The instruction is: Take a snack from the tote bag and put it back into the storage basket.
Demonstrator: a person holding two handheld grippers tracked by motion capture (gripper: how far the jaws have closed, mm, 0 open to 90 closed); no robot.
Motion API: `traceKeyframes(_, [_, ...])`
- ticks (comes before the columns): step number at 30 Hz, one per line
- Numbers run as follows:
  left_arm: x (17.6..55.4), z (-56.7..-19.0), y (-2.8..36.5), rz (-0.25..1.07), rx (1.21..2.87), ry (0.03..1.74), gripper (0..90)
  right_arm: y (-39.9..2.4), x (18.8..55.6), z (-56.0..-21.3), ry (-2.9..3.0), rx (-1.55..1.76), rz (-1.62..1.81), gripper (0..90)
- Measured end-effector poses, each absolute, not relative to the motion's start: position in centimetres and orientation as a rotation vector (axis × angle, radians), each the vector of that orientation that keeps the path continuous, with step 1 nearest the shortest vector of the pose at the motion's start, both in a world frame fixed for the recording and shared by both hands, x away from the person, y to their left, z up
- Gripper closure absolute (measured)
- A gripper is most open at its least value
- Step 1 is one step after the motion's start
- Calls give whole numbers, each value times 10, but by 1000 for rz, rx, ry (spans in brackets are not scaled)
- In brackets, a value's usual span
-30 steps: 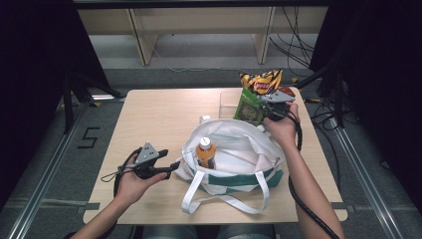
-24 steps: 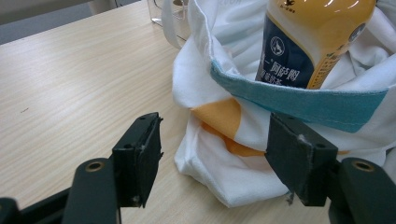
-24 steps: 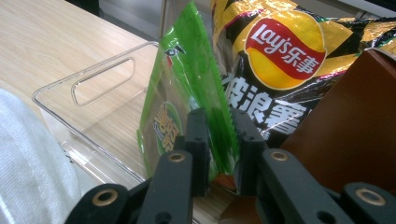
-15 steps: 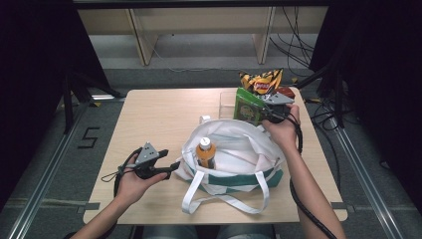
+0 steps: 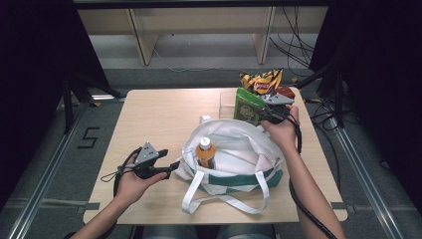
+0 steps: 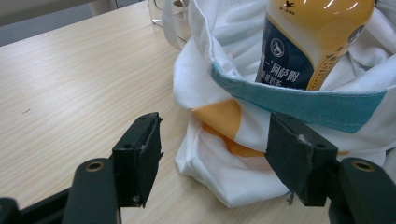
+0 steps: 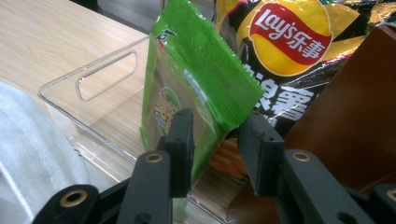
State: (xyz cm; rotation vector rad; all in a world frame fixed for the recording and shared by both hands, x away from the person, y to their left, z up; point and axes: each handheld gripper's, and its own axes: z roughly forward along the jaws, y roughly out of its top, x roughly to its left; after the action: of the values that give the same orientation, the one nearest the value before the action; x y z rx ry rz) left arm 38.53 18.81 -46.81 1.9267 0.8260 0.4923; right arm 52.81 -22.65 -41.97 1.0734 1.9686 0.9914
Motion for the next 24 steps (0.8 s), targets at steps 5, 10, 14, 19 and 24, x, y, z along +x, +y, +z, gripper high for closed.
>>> traceKeyframes(5, [385,-468,189,489,1924,824,351,-226,530,-422,1949,1099,980,664])
traceKeyframes(10, [385,-468,188,487,1926,823,351,-221,533,-421,1944,1115,994,637])
traceKeyframes(14, [384,-467,189,500,1933,816,351,-220,537,-421,1943,1123,978,655])
traceKeyframes(19, [385,-467,190,496,1926,826,350,-219,539,-421,1975,1124,978,776])
traceKeyframes(24, [385,-466,190,497,1927,815,350,-219,538,-421,1961,1132,1002,832])
